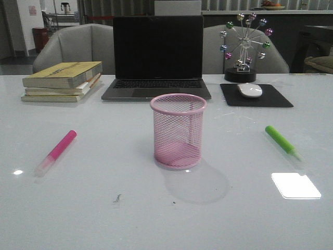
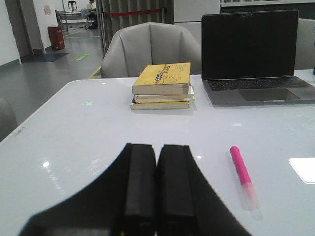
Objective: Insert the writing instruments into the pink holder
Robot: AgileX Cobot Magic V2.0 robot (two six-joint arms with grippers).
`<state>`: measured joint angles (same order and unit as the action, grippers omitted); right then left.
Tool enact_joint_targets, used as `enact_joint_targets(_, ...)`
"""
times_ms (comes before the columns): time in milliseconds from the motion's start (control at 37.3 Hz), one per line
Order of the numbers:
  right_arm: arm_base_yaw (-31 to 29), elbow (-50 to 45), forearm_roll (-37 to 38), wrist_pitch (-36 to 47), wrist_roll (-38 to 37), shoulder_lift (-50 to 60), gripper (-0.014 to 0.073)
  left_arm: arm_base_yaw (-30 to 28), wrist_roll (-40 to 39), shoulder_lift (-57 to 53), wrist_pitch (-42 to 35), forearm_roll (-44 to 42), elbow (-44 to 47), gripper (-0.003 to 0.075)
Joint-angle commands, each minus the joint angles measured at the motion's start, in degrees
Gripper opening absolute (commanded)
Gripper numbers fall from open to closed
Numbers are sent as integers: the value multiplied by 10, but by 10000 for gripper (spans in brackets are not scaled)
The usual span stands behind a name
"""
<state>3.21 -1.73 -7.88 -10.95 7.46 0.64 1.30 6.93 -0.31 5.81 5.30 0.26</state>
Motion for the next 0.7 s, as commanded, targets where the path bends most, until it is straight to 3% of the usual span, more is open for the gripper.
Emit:
enact_joint_targets(0, 1, -1, 0, 48, 0, 10, 50, -1, -7, -14, -53, 6, 3, 92)
enact_joint_targets(536, 1, -1, 0, 48, 0, 10, 50, -1, -7, -14, -53, 6, 3, 92)
enact_joint_targets(670, 0, -1, 74, 54, 34, 10, 50, -1, -7, -14, -53, 6, 3, 92)
